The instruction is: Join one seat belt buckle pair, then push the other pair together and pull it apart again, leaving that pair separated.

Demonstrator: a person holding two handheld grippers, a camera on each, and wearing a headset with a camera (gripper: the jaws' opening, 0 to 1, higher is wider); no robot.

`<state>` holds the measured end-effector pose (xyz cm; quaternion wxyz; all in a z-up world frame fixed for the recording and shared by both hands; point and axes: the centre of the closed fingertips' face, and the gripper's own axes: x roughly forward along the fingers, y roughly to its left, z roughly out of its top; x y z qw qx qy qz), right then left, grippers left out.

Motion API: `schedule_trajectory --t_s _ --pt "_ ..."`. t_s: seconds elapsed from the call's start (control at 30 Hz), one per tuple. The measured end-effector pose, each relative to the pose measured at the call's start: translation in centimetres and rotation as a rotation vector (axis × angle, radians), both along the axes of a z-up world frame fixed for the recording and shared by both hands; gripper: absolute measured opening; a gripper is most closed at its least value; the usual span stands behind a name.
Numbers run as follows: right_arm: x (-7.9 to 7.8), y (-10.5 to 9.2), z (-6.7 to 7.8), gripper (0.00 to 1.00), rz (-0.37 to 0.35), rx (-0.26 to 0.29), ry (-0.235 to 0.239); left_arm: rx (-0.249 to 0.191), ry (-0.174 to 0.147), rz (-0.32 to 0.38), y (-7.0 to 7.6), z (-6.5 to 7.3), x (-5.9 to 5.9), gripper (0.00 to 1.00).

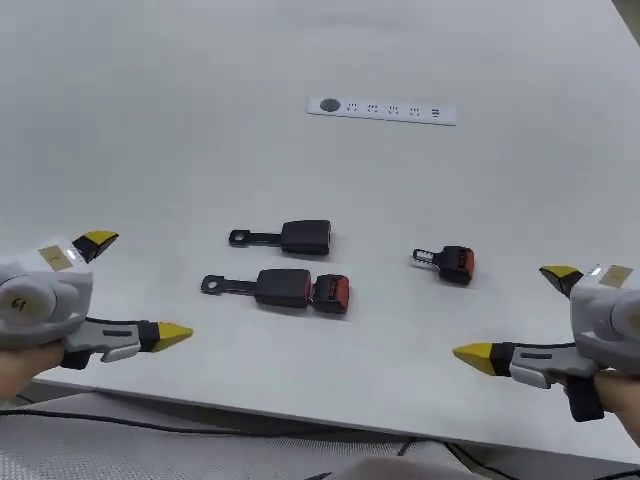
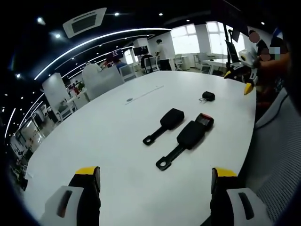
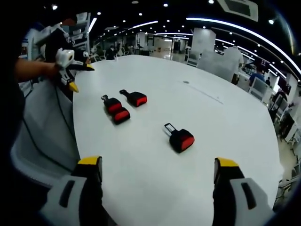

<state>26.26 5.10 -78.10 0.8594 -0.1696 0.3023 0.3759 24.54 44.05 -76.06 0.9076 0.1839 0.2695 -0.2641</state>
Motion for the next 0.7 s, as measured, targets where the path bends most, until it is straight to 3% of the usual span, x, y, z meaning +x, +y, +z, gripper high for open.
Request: schedule_trajectory --t_s 0.17,0.27,0.4,0.53,0.7 --pt "-1.0 -0.2 0.0 1.0 -0.006 -0.001 0.005 -0.032 -0.013 0.004 -0.5 0.3 0.1 1.0" --pt "-1.5 0.2 0.3 1.0 -0.007 -0.001 0.001 -0.08 -0.004 0.018 -0.9 0.2 0.1 1.0" --pt "-1.8 0.5 0.4 1.0 -0.003 -0.004 -0.013 -0.053 -0.005 0.017 -0.9 -0.1 0.1 0.99" --pt "-2.0 0.6 0.1 1.0 -0.002 -0.009 -0.007 -0.052 -0.017 0.033 -0.6 0.1 0.0 0.99" --pt "-1.9 0.9 1.2 0.98 -0.019 0.009 -0.028 -0.047 -0.027 0.039 -0.5 0.2 0.1 0.97"
